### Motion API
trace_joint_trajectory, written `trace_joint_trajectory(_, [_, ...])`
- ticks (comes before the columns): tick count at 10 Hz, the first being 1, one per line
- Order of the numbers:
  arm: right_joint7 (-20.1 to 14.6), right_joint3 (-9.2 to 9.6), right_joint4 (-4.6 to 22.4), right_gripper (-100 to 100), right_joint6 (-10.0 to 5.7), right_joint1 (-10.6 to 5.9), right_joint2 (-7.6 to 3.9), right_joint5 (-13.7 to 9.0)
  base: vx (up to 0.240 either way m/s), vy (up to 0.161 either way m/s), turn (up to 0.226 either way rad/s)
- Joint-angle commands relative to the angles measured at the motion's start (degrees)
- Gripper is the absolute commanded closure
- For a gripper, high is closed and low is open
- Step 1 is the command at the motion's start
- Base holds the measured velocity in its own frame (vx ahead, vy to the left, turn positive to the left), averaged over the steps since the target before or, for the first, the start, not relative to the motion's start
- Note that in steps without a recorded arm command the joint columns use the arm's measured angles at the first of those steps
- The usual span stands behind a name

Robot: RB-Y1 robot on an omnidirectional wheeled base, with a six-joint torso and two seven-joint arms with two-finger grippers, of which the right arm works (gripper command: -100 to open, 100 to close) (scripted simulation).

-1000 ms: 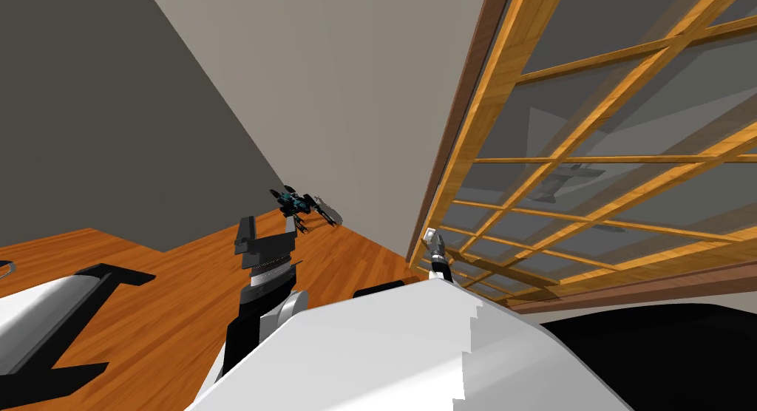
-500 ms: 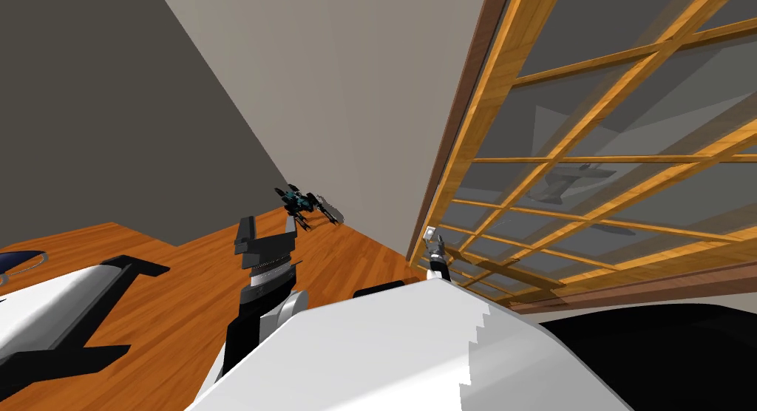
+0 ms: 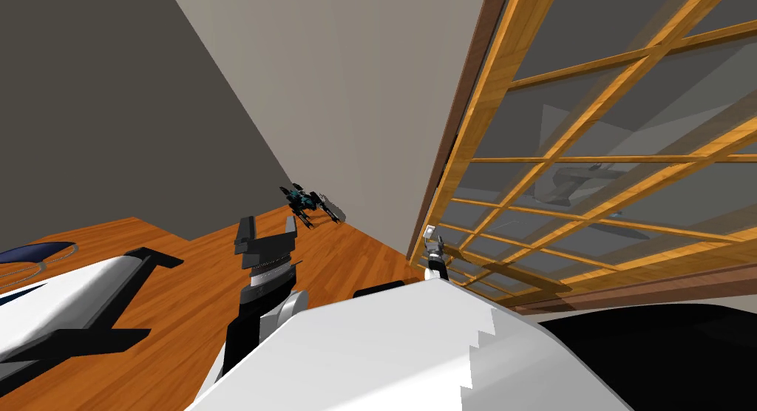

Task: Pull the door open

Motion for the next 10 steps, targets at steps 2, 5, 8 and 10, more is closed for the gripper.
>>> trace_joint_trajectory(2, [-3.83, 0.44, 0.07, -100, -0.14, -0.35, 0.42, -1.65, -0.067, -0.004, 0.06])
trace_joint_trajectory(5, [-8.52, 1.02, 0.06, -100, -0.26, -0.76, 0.97, -3.84, -0.044, -0.003, 0.037])
trace_joint_trajectory(8, [-12.96, 1.58, 0.05, -100, -0.38, -1.15, 1.51, -5.95, -0.057, -0.001, 0.046])
trace_joint_trajectory(10, [-15.61, 1.85, 0.05, -100, -0.44, -1.34, 1.76, -6.96, -0.038, -0.002, 0.034])
